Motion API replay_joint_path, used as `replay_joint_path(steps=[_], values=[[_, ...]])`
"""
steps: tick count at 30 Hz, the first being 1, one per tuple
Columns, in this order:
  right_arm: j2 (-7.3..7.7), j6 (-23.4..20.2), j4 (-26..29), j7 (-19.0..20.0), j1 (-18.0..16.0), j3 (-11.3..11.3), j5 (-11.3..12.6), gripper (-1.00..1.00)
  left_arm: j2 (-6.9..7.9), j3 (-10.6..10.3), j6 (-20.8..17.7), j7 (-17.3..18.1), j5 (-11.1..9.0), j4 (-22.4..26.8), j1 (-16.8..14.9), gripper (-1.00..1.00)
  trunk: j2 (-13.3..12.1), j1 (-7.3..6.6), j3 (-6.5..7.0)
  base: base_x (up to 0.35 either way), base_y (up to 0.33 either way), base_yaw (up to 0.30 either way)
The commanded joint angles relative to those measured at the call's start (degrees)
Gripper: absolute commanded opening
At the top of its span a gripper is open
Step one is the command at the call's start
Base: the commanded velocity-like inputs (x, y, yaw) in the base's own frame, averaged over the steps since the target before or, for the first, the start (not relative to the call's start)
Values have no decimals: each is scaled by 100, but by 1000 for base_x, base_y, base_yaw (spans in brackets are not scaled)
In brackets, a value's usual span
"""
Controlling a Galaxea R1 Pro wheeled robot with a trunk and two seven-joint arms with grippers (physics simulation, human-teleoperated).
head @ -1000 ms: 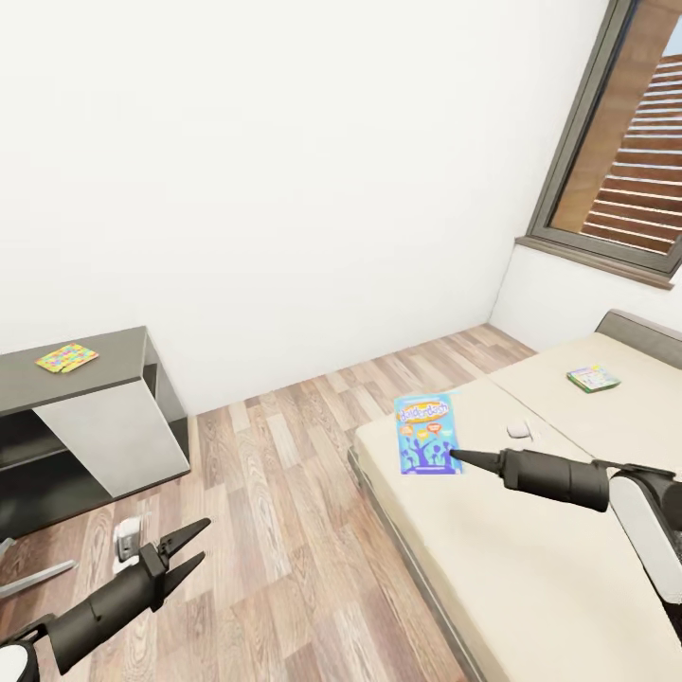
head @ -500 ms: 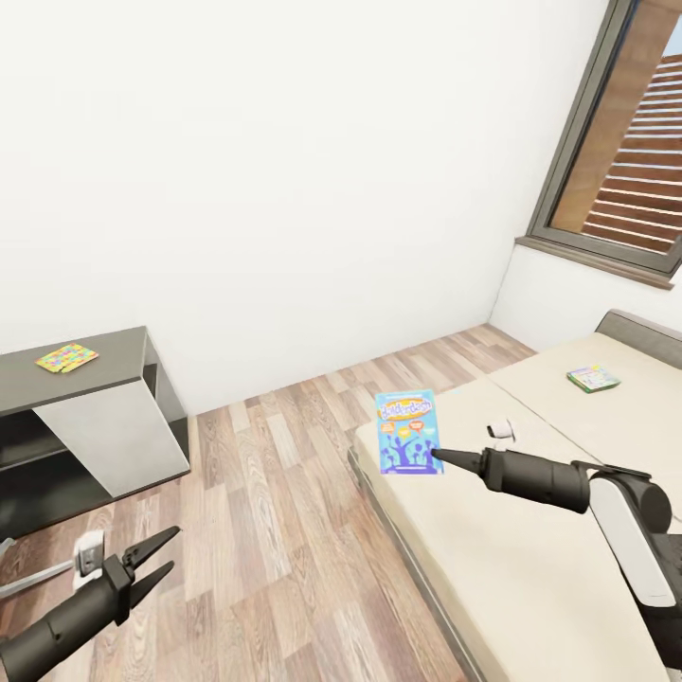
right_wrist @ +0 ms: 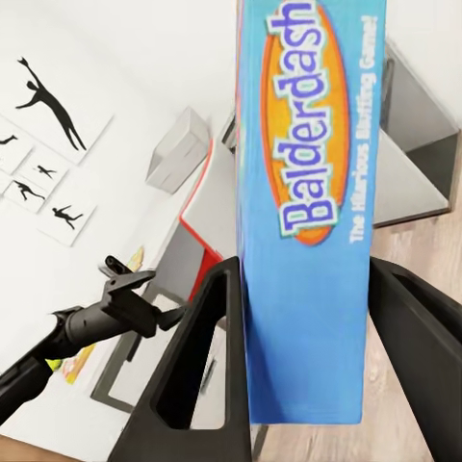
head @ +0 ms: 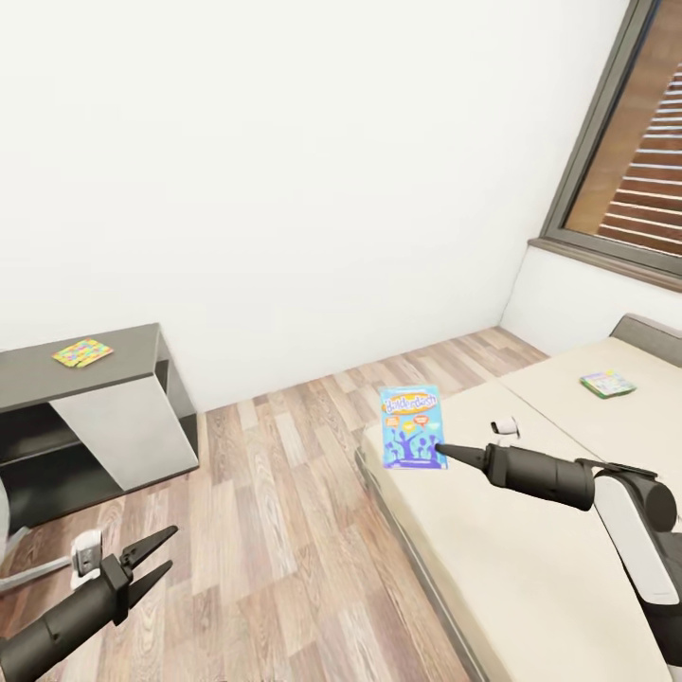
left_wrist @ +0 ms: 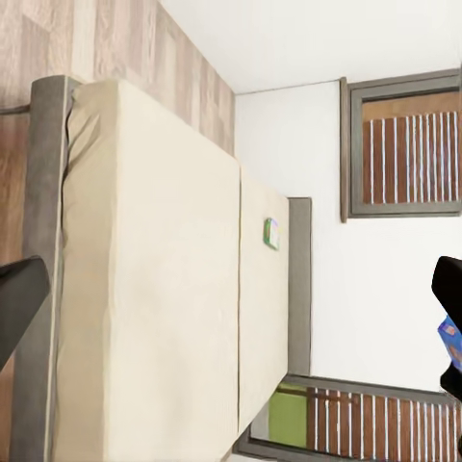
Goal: Put all the toys in the child's room - the three board games (two on the bed and one on the table), the two jigsaw puzzles on the table, and the tennis ball on the table - inside the toy box on the table in the child's room.
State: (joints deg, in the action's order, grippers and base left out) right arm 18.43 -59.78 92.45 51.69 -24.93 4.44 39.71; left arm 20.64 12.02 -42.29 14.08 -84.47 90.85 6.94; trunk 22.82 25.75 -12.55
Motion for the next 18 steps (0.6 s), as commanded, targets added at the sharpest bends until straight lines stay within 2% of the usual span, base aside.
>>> replay_joint_path(steps=[1, 18], values=[[0, -22, 0, 36, -5, 5, -14, -100, 1, 5, -25, 7, -7, 3, -1, 100, 10, 3, -10, 0, 0, 217], [-2, -22, 1, 35, -10, 100, 9, -100, -6, -22, -20, 0, -2, 3, 0, 100, 10, 3, -10, 0, 0, 278]])
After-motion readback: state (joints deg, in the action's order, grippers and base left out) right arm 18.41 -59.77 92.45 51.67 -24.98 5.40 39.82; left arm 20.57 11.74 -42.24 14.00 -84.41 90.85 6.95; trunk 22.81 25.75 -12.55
